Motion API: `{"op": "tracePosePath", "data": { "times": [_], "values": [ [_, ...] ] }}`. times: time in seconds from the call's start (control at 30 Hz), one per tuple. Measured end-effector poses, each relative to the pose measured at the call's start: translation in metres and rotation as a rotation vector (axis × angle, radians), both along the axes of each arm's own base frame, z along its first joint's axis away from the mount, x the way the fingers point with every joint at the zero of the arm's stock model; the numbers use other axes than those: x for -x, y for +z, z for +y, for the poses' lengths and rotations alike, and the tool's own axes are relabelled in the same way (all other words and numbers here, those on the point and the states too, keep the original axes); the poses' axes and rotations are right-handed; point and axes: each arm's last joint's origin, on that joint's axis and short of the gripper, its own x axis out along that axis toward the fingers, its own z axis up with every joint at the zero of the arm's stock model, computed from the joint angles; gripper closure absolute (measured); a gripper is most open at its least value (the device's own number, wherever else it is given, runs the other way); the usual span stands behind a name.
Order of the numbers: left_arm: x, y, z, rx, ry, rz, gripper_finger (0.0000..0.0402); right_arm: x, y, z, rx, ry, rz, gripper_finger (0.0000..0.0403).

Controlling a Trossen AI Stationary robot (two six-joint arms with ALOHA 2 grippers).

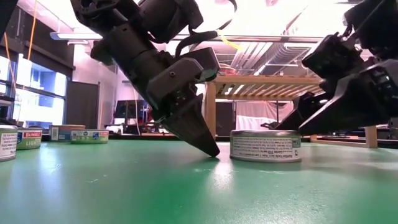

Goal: Stack canned seafood by type on shelf
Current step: Put the green tuna can on the shelf

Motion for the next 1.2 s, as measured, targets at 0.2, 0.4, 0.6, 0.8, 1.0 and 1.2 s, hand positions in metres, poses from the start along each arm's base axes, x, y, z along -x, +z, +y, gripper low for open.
{"op": "tracePosePath", "data": {
  "times": [0.2, 0.4, 0.6, 0.8, 1.0, 1.2],
  "values": [
    [-0.004, 0.009, -0.001, 0.033, -0.001, -0.078, 0.0401, -0.015, -0.011, 0.002, 0.026, 0.033, -0.001, 0.0022],
    [-0.007, 0.003, -0.004, 0.077, -0.018, -0.094, 0.0401, -0.032, -0.012, 0.009, 0.031, 0.125, -0.01, 0.0021],
    [-0.007, 0.003, -0.003, 0.08, -0.004, -0.103, 0.0401, -0.038, -0.012, 0.01, 0.024, 0.121, -0.018, 0.0021],
    [-0.007, -0.002, -0.003, 0.057, 0.002, -0.085, 0.0401, -0.042, -0.02, 0.011, -0.022, 0.089, -0.044, 0.0021],
    [-0.006, -0.009, -0.002, 0.042, 0.012, -0.063, 0.0401, -0.045, -0.029, 0.011, -0.057, 0.065, -0.058, 0.002],
    [-0.006, -0.009, -0.001, 0.023, 0.025, -0.057, 0.0401, -0.047, -0.026, 0.012, -0.081, 0.078, -0.095, 0.0033]
  ]
}}
